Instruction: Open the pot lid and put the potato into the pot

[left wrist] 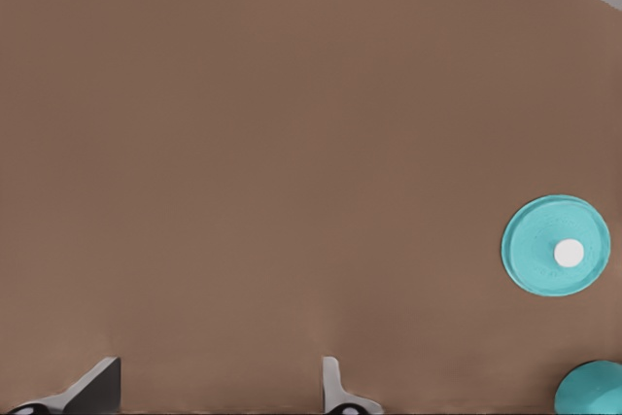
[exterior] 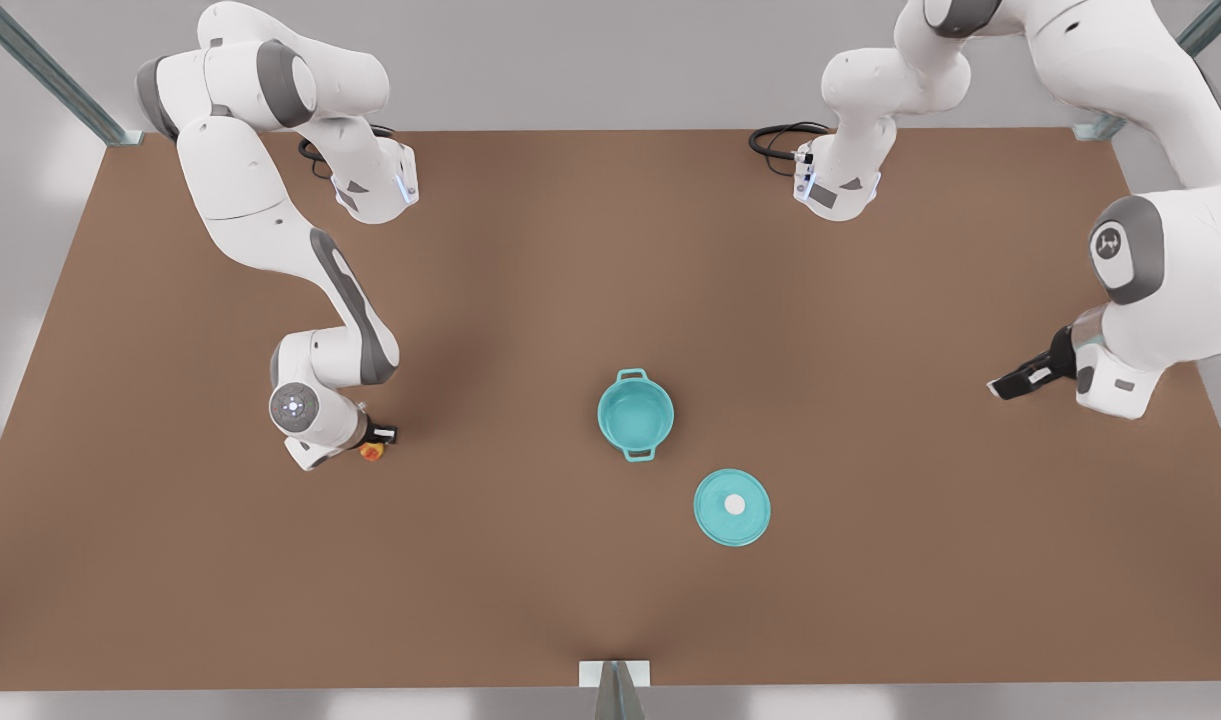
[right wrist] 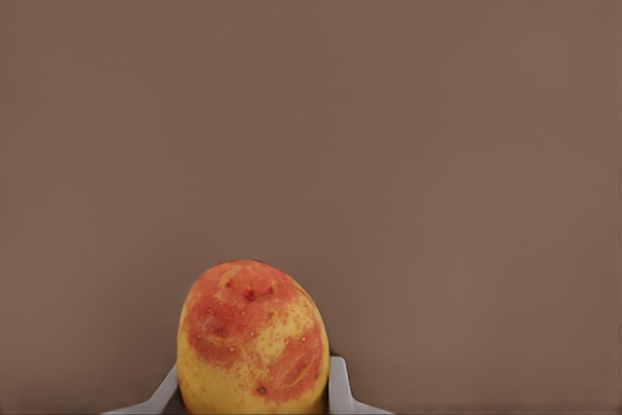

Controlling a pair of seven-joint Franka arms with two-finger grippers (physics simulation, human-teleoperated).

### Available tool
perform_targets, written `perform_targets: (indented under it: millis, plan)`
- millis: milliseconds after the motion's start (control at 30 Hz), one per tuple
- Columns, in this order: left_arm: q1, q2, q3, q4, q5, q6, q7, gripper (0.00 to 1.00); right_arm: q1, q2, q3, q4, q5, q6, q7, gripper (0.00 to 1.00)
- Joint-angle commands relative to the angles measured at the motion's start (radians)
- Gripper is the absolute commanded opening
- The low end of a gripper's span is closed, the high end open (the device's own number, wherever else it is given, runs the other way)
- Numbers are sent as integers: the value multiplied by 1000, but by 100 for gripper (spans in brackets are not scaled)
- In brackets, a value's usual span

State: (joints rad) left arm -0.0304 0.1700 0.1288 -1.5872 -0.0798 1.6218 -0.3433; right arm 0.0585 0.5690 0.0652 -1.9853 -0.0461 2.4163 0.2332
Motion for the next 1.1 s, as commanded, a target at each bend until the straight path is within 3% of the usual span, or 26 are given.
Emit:
perform_targets:
  millis: [0,100,233,400,500,700,867,1067]
  plan:
    - [-34,-8,-32,-11,-77,33,408,100,0,-1,1,0,0,-19,-29,52]
    - [-77,91,-44,69,-32,92,406,100,1,-12,15,7,6,-46,-26,50]
    - [-85,82,-92,115,-37,7,409,100,1,-35,19,10,8,-68,-26,47]
    - [-85,75,-95,124,-35,4,417,100,14,-103,129,183,65,-376,3,47]
    - [-85,75,-101,135,-37,3,418,100,139,-103,130,355,65,-529,107,47]
    - [-85,68,-104,136,-37,-10,417,100,323,-9,130,509,61,-528,354,47]
    - [-85,68,-104,136,-38,-10,418,100,435,167,131,772,61,-493,439,47]
    - [-85,68,-104,136,-41,-11,417,100,471,261,194,816,61,-243,486,47]
